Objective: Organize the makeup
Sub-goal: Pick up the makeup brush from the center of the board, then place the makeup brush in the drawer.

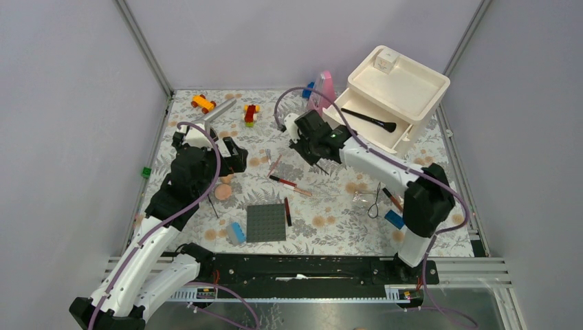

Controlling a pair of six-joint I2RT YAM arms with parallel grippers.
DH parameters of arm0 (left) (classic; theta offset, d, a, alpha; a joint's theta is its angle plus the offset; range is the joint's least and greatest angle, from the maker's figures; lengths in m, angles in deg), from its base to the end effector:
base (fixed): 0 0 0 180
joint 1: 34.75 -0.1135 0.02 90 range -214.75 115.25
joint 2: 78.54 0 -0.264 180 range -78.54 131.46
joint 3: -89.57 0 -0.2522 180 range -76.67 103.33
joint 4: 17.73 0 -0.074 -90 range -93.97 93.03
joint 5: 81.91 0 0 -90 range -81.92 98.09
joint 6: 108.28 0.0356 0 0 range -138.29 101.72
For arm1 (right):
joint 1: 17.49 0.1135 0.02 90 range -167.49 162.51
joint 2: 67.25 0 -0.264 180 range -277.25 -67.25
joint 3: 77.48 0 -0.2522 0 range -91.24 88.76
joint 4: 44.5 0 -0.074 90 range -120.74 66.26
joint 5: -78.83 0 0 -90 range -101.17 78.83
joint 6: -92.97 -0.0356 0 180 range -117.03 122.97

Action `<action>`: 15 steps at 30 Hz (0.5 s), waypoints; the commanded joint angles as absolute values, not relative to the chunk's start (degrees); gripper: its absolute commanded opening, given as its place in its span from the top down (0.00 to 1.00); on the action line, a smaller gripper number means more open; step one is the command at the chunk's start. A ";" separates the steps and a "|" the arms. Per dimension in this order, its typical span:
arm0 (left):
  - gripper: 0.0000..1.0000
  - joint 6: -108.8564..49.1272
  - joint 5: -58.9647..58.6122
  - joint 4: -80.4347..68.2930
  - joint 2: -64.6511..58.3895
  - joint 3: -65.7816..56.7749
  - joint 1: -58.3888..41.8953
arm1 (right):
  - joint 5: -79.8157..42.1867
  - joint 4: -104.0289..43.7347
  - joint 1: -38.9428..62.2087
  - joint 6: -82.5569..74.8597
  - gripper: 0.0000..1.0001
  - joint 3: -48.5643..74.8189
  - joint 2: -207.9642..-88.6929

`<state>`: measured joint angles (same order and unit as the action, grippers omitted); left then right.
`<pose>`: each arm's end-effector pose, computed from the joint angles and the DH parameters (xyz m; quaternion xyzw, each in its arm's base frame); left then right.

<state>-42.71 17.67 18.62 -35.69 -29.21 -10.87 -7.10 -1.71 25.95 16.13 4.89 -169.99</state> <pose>0.1575 -0.0632 0.3388 -0.0530 0.8058 -0.1781 0.5622 0.2942 0.2752 0.2673 -0.4309 0.8272 0.0618 0.3552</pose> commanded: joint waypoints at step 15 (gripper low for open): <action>0.01 -43.16 16.09 15.76 -35.83 -29.21 -11.54 | 9.09 10.69 12.16 39.35 1.00 -9.61 -156.27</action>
